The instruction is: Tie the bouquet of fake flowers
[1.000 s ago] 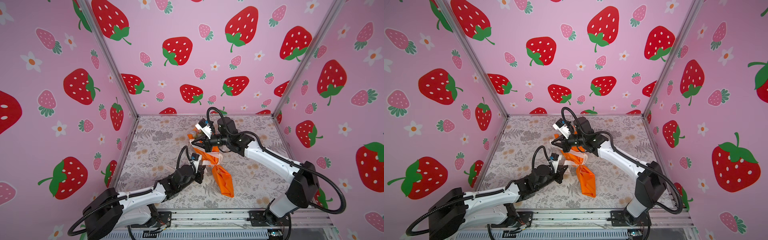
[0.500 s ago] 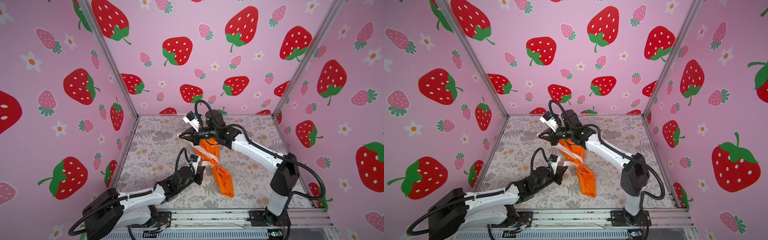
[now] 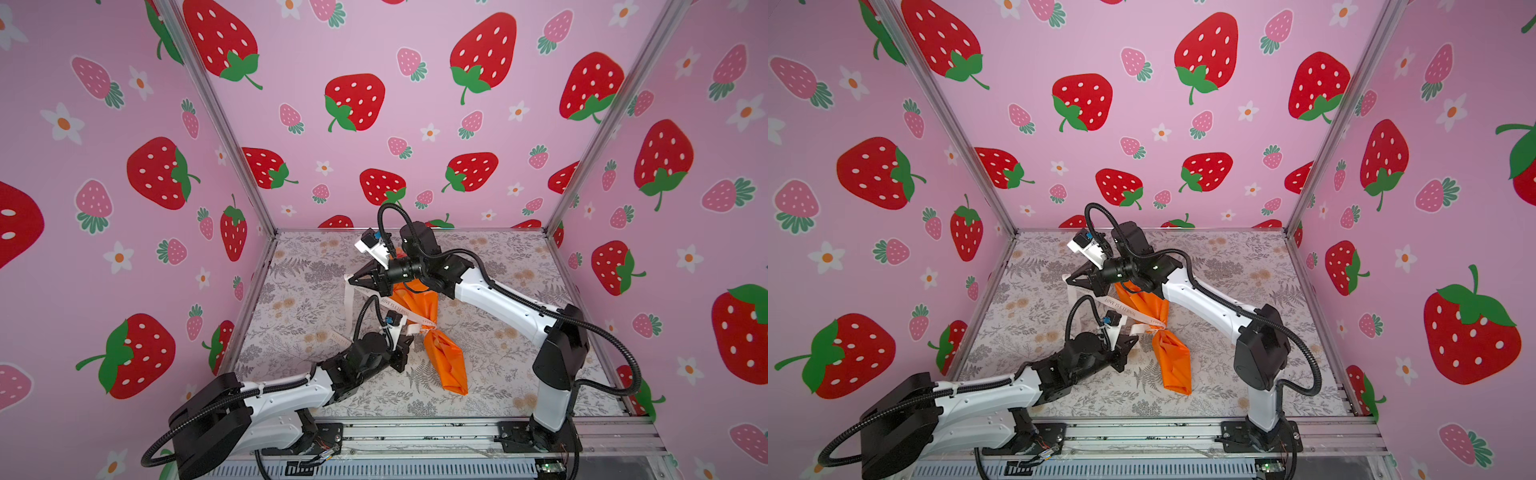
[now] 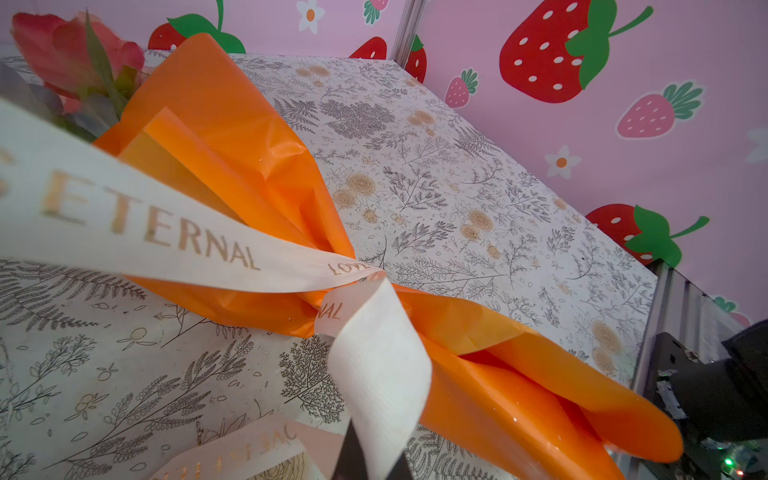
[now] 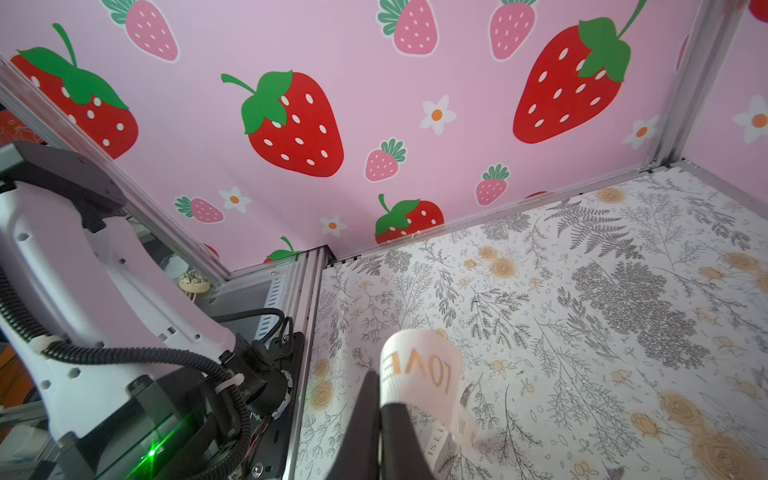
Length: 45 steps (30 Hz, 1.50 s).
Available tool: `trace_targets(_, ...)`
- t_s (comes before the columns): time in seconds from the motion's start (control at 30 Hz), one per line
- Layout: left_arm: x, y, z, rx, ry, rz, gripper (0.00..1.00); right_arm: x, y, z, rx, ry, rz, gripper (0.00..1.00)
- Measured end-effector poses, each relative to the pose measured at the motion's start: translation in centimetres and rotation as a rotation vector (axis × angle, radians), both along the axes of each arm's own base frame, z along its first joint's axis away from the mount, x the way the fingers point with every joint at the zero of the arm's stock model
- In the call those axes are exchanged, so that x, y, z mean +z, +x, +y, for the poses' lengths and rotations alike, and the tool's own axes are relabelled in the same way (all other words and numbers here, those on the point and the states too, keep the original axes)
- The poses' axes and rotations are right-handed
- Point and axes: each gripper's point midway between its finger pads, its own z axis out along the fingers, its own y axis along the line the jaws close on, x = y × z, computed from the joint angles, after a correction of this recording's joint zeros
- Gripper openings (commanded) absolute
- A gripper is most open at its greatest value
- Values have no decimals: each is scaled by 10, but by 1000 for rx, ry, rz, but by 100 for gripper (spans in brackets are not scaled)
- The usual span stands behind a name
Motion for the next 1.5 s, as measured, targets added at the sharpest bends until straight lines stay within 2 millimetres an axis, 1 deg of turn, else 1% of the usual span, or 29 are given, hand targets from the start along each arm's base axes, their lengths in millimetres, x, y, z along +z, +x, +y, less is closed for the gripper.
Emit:
trace_targets(0.1, 3, 0, -3, -11, 0, -6, 0, -11, 3, 0, -16, -33, 3, 9)
trace_targets(0.17, 4, 0, -5, -17, -1, -8, 0, -25, 5, 0, -21, -71, 24, 10)
trace_targets(0.23, 4, -1, -5, -21, 2, -9, 0, -42, 8, 1, -27, -114, 51, 17)
trace_targets(0.3, 2, -1, -4, -22, 9, -7, 0, -60, 12, -1, -46, -158, 87, 31)
trace_targets(0.33, 1, -1, -4, -23, 15, -6, 0, -67, 15, -4, -61, -179, 107, 34)
trace_targets(0.4, 0, -1, -4, -26, 24, -8, 0, -80, 27, -16, -117, -211, 159, 40)
trace_targets(0.43, 1, -1, -4, -27, 29, -10, 0, -85, 34, -23, -152, -224, 179, 42)
trace_targets(0.5, 3, -1, -5, -30, 33, -15, 0, -93, 53, -50, -243, -240, 229, 45)
trace_targets(0.57, 6, 0, -6, -31, 30, -21, 0, -95, 71, -85, -346, -238, 277, 47)
trace_targets(0.7, 14, 4, -11, -31, 20, -31, 0, -84, 94, -158, -564, -195, 357, 48)
trace_targets(0.73, 15, 4, -12, -31, 18, -32, 0, -81, 95, -171, -606, -185, 369, 48)
trace_targets(0.8, 18, 6, -14, -30, 15, -34, 0, -75, 88, -195, -678, -163, 396, 49)
trace_targets(0.83, 19, 7, -15, -29, 16, -35, 0, -74, 82, -201, -701, -157, 414, 49)
trace_targets(0.93, 22, 11, -19, -24, 16, -34, 0, -76, 57, -219, -746, -126, 504, 48)
trace_targets(0.97, 22, 12, -20, -23, 17, -32, 0, -79, 49, -222, -751, -115, 545, 48)
trace_targets(1.03, 22, 13, -22, -23, 21, -27, 0, -92, 34, -227, -761, -103, 649, 48)
trace_targets(1.07, 21, 14, -23, -22, 23, -23, 0, -103, 26, -228, -764, -105, 712, 49)
trace_targets(1.17, 18, 15, -25, -21, 32, -12, 0, -136, 7, -229, -781, -141, 870, 51)
trace_targets(1.23, 15, 16, -26, -21, 41, -4, 0, -146, -5, -224, -774, -164, 933, 51)
trace_targets(1.27, 14, 16, -26, -21, 46, 0, 0, -147, -10, -220, -765, -170, 956, 51)
trace_targets(1.37, 13, 16, -26, -21, 53, 6, 0, -138, -19, -207, -728, -148, 984, 51)
trace_targets(1.4, 13, 16, -26, -21, 52, 6, 0, -136, -21, -204, -719, -141, 993, 55)
trace_targets(1.5, 16, 17, -27, -20, 49, 4, 0, -129, -26, -194, -698, -109, 1025, 57)
